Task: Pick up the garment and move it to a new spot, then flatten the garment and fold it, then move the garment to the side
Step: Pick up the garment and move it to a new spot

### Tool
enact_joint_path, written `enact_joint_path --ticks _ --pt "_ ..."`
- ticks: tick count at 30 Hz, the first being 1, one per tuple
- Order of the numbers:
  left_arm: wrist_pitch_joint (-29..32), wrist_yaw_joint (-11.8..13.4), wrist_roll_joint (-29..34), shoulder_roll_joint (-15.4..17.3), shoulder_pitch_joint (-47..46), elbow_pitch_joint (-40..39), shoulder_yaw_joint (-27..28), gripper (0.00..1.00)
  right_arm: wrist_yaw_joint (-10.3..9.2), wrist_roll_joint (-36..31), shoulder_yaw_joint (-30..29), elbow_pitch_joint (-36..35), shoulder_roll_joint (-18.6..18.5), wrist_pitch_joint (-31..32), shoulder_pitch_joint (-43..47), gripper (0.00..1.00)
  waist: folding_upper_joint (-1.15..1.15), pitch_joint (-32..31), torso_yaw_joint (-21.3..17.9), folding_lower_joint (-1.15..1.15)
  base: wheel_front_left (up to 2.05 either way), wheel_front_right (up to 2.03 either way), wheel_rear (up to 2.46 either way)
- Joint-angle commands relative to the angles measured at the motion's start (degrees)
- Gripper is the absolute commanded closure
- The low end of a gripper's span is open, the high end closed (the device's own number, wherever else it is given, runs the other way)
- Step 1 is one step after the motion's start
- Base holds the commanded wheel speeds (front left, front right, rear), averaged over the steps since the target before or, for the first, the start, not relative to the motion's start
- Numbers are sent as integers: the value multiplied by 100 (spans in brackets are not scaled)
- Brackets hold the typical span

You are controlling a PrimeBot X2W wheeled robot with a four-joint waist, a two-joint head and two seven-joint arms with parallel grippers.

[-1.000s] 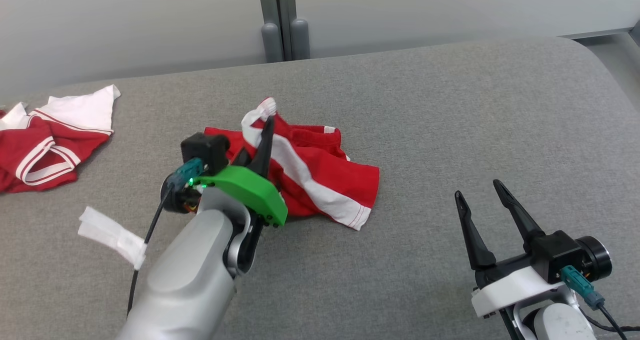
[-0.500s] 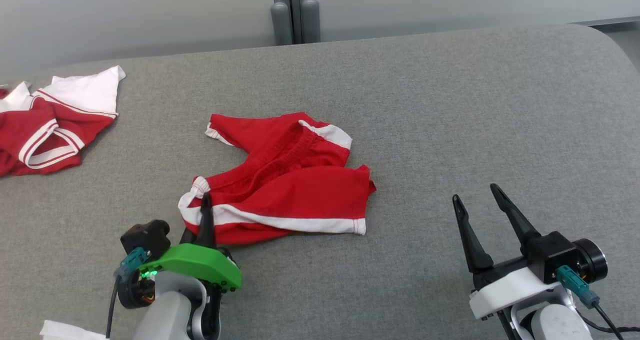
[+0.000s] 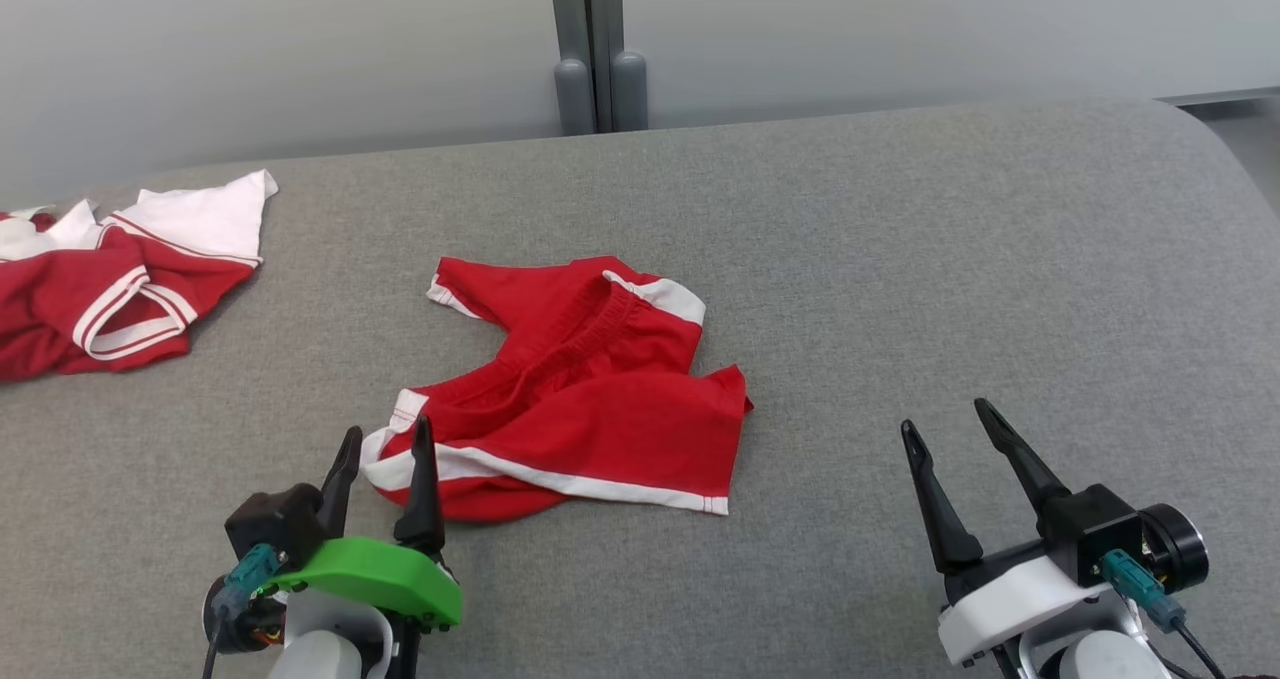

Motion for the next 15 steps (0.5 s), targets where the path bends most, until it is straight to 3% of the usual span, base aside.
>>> enact_joint_path --ticks 1,9,15 --pt "-1 -54 152 13 143 -96 81 0 -8 -3 -34 24 -21 -2 118 0 0 -154 44 0 0 0 0" --pt "-1 -175 756 14 644 -588 168 0 -8 131 -67 40 -20 -2 255 0 0 -376 102 0 0 0 0" --pt "-2 -194 537 12 1069 -812 128 0 -8 227 -91 51 -21 -2 365 0 0 -462 86 0 0 0 0"
